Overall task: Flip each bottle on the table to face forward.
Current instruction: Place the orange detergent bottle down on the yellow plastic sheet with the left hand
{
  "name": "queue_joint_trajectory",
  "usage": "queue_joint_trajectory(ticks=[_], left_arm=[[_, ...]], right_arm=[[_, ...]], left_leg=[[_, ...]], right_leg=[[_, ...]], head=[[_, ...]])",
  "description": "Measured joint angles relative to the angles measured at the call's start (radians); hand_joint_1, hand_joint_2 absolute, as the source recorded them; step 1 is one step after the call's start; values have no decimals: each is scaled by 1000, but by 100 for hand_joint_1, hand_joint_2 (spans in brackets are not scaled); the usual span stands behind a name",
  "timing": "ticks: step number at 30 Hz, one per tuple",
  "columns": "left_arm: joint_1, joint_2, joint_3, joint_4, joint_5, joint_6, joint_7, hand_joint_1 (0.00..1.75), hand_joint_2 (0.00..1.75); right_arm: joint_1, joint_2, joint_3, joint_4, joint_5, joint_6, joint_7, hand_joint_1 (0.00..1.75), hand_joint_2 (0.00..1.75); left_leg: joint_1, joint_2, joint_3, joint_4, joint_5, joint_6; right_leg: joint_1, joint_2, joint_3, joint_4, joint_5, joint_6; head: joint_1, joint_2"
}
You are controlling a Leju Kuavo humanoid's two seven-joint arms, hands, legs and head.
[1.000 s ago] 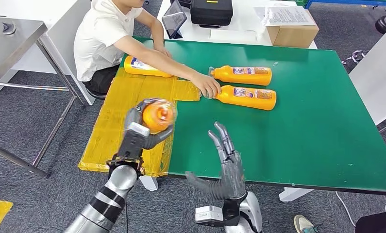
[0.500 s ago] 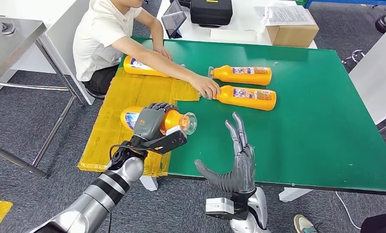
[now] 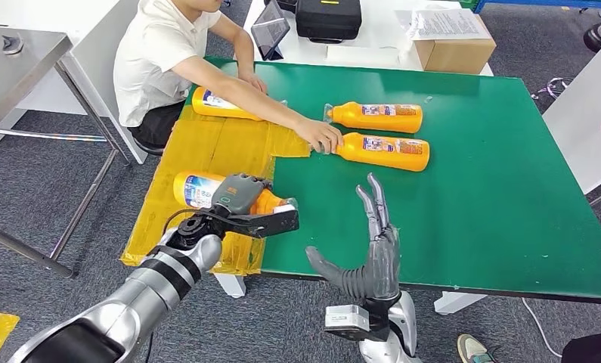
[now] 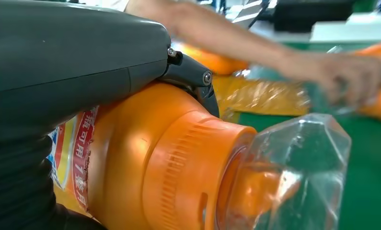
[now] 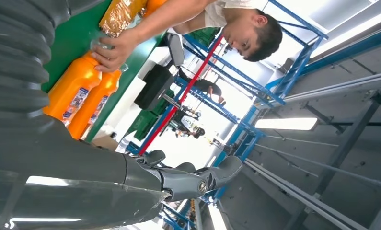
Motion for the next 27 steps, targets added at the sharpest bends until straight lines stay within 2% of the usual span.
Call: queue_joint_trajectory(ticks=[2, 8, 16, 17, 18, 19, 20, 22, 23, 27], left_arm=[[-30, 0, -2, 45, -7, -47, 10, 175, 175], [-109, 0, -11, 184, 3, -278, 27, 175, 175], [-143, 0, -12, 275, 28, -308, 40, 175, 175], [-146, 0, -11, 281, 33, -313, 41, 170, 175], [-149, 0, -9, 285, 38, -320, 43, 164, 175], [-153, 0, -8, 289, 44, -329, 43, 132, 175], [-156, 0, -5, 292, 53, -338, 42, 88, 175], [-161, 0, 4, 297, 76, -355, 30, 12, 175], [-162, 0, 12, 300, 92, -361, 22, 0, 175], [-158, 0, 48, 306, 155, -359, -30, 0, 175]], right_arm=[[0, 0, 0, 0, -11, 0, 0, 0, 175], [-10, -5, 13, 13, -71, 1, 0, 0, 175], [-22, -10, 40, 43, -105, 1, 0, 0, 175], [-22, -10, 42, 46, -106, 1, 0, 0, 175], [-23, -10, 44, 48, -108, 1, 0, 0, 175], [-24, -11, 46, 51, -110, 1, 0, 0, 175], [-26, -11, 48, 53, -112, 1, 0, 0, 175], [-30, -11, 53, 57, -119, 1, 0, 0, 175], [-33, -11, 56, 59, -122, 1, 0, 0, 175], [-40, -13, 67, 66, -129, 1, 0, 0, 175]], left_leg=[[0, 0, 0, 0, 0, 0], [0, 0, 0, 0, 0, 0], [0, 0, 0, 0, 0, 0], [0, 0, 0, 0, 0, 0], [0, 0, 0, 0, 0, 0], [0, 0, 1, 0, 0, 0], [0, 0, 1, 0, 0, 0], [0, 0, 1, 0, 0, 0], [0, -1, 1, 0, 0, 0], [0, -1, 1, 0, 0, -1]], right_leg=[[0, 0, 0, 0, 0, 0], [0, 0, 0, 0, 0, 0], [0, 0, 1, 1, 0, 0], [0, 0, 1, 1, 0, 0], [0, 0, 1, 1, 0, 0], [0, 0, 1, 1, 0, 0], [0, 0, 1, 1, 0, 0], [0, 0, 1, 1, 0, 0], [0, 0, 1, 1, 0, 0], [0, 0, 1, 1, 0, 0]], head=[[0, 0], [0, 0], [0, 0], [0, 0], [0, 0], [0, 0], [0, 0], [0, 0], [0, 0], [0, 0]])
